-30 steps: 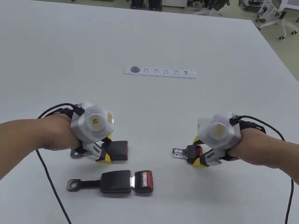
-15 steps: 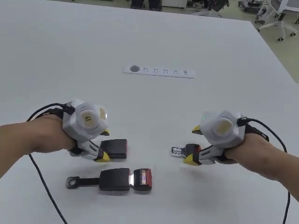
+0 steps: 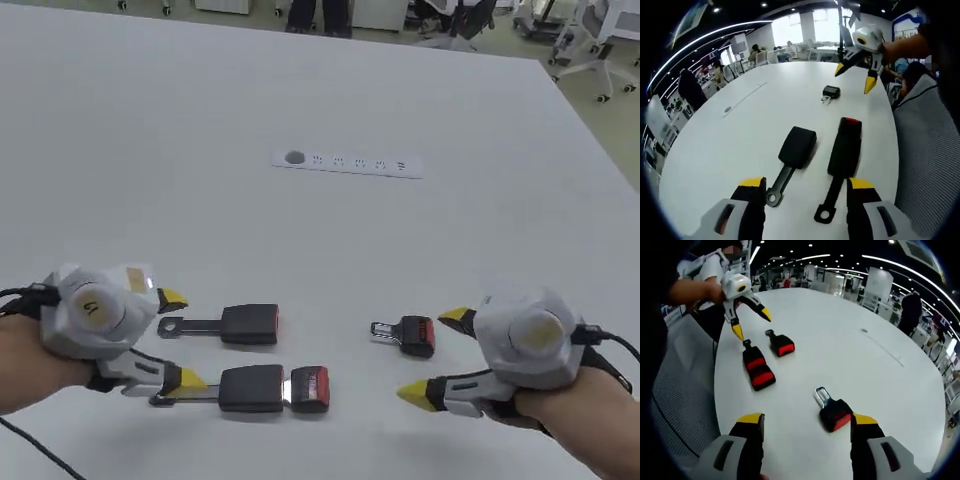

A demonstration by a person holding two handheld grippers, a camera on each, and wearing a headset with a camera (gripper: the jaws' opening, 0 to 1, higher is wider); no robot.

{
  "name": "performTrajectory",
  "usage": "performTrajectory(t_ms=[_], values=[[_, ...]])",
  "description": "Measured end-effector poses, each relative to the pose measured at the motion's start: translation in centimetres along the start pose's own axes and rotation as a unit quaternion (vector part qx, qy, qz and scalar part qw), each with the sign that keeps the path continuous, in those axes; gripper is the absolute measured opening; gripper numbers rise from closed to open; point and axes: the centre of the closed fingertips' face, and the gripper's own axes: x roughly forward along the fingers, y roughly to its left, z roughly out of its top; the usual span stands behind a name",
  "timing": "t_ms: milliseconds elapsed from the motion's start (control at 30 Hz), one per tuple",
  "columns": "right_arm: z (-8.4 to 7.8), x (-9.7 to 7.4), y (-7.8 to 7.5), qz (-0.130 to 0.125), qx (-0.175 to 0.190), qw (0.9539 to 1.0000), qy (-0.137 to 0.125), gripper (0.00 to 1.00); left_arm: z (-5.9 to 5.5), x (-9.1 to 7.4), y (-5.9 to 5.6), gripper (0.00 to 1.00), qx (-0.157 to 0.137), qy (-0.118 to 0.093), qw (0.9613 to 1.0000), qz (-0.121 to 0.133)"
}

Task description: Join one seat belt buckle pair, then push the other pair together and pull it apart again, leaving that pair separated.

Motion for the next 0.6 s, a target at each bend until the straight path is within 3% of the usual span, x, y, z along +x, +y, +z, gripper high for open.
performTrajectory(t_ms=[133,200,267,367,433,600], values=[[0.0,-1.2,1.2,-0.015,0.020,0.9997,-0.008,0.73,-0.8,-1.4,-0.7,0.77,-0.029,-0.009,0.9994,0.014],[-0.2,-1.2,1.0,-0.028,0.029,0.9991,-0.016,0.76,-1.4,-1.9,-0.7,0.80,-0.048,-0.016,0.9984,0.024],[0.4,-1.9,1.6,-0.033,0.045,0.9981,-0.024,0.80,-1.5,-2.7,-1.3,0.82,-0.055,-0.018,0.9979,0.031],[0.1,-2.6,1.7,-0.051,0.038,0.9977,-0.023,0.83,-2.2,-3.4,-1.3,0.86,-0.068,-0.023,0.9964,0.045],[-0.2,-2.8,2.0,-0.050,0.045,0.9975,-0.021,0.84,-2.2,-3.8,-1.7,0.88,-0.072,-0.024,0.9959,0.049],[-1.0,-3.9,2.4,-0.062,0.075,0.9948,-0.032,0.92,-2.7,-4.8,-1.3,0.92,-0.088,-0.038,0.9926,0.074]])
